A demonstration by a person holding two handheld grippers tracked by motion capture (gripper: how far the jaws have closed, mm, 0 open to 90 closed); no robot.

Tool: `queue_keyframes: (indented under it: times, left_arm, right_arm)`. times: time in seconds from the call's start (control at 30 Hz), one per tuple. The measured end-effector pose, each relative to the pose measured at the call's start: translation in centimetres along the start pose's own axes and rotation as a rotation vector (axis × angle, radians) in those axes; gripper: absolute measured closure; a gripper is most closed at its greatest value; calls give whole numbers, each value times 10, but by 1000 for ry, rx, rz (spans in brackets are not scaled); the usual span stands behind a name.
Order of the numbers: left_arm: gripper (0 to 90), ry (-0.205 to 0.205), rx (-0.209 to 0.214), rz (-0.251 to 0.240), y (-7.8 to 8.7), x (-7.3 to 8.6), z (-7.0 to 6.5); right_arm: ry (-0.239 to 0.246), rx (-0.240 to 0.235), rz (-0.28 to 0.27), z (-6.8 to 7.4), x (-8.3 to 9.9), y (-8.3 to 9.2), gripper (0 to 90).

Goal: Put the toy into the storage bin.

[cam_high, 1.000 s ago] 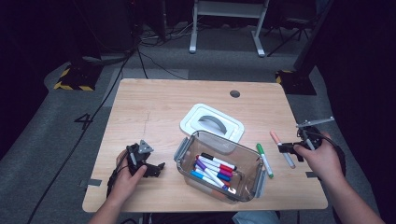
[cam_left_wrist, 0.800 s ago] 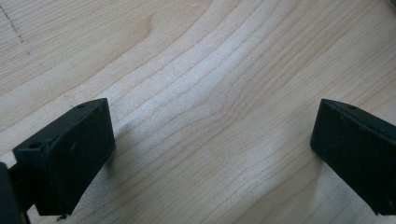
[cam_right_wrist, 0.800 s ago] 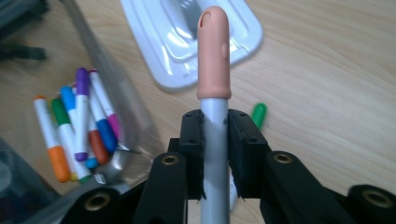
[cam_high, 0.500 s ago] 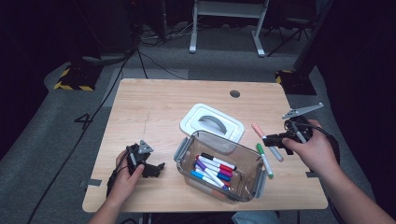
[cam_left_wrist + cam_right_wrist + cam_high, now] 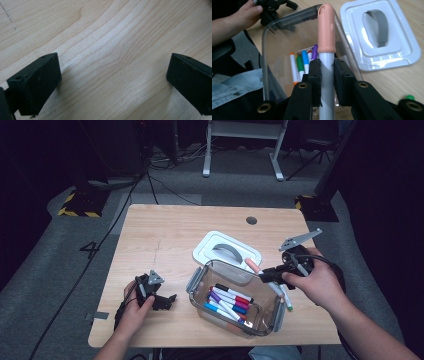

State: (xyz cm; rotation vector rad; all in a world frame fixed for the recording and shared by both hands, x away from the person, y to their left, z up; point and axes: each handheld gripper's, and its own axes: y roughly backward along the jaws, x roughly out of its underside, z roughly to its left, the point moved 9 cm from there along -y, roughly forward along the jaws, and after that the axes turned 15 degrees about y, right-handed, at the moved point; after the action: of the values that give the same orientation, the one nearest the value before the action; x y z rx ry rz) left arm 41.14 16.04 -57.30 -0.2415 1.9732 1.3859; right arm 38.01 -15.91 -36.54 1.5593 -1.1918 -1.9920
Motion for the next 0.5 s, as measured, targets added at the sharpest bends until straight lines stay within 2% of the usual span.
queue_keyframes:
  times: [0.2, 0.23, 0.3, 0.47, 0.5]
  left_arm:
    - [1, 6, 4, 5, 0, 0, -1]
    - [1, 6, 4, 5, 0, 0, -1]
    - [2, 6, 4, 5, 0, 0, -1]
    - [1, 6, 6, 5, 0, 0, -1]
    - [1, 6, 4, 5, 0, 0, -1]
  right_arm:
    - [60, -71, 18, 21, -12, -23, 773]
    - [60, -71, 18, 21, -12, -23, 773]
    - [71, -107, 25, 31, -17, -33, 773]
    - [87, -148, 49, 41, -19, -46, 773]
    - [94, -170, 67, 45, -18, -53, 773]
